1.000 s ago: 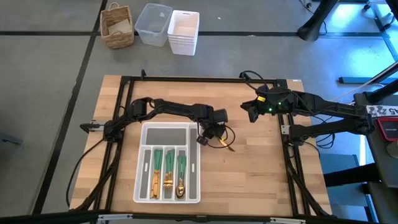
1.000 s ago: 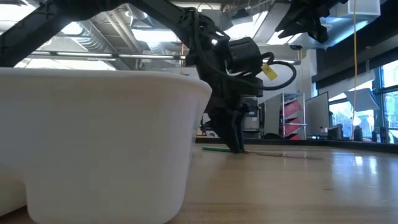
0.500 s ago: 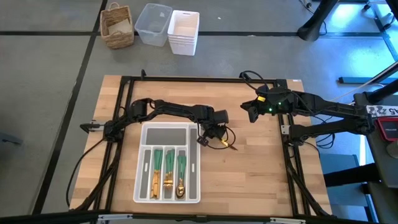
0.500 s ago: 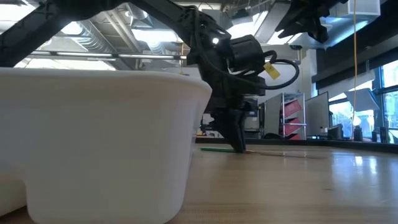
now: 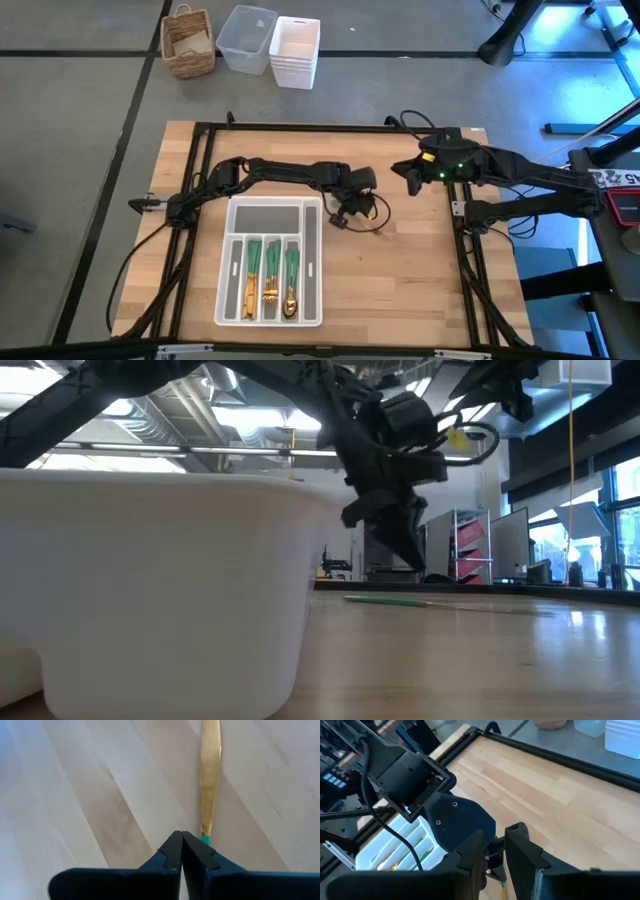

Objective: Sort silverware
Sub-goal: Put the table knife in the silverware tray

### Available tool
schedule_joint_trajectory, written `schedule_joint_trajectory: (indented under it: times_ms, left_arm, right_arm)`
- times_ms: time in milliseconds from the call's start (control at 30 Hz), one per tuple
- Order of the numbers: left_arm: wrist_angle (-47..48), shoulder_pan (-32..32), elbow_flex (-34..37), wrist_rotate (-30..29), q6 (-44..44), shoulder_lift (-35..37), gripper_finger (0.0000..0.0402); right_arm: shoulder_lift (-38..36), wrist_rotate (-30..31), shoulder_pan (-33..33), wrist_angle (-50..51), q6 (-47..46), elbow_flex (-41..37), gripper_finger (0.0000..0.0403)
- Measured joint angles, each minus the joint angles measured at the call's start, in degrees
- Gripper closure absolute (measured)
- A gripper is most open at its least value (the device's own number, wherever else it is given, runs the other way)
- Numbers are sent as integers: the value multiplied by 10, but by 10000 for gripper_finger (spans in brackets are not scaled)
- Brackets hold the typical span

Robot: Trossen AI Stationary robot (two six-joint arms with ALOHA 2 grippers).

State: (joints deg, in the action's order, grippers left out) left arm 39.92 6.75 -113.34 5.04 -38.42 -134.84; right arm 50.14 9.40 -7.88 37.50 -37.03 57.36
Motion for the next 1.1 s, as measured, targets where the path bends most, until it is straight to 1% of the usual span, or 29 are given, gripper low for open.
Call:
schedule_joint_trajectory:
  times_ms: [133,367,467,567,667,767,900,1100]
  left_arm:
    - [1,2,-15,2,9,0,398]
    - [6,4,-14,9,7,0,390]
    - [11,4,-14,24,10,-1,374]
    - [11,3,-14,38,13,-12,346]
    - [11,3,-13,38,20,-27,316]
    - [11,2,-13,38,13,-36,297]
    - [12,1,-13,38,-5,-43,291]
    - [12,1,-13,38,-6,-43,291]
  right_arm:
    - [-21,0,0,0,0,0,320]
    - [-45,0,0,0,0,0,320]
    - [-47,0,0,0,0,0,320]
    - [-47,0,0,0,0,0,320]
    - [-46,0,0,0,0,0,320]
    - [-45,0,0,1,0,0,320]
    - [-46,0,0,0,0,0,320]
    - [-46,0,0,-1,0,0,320]
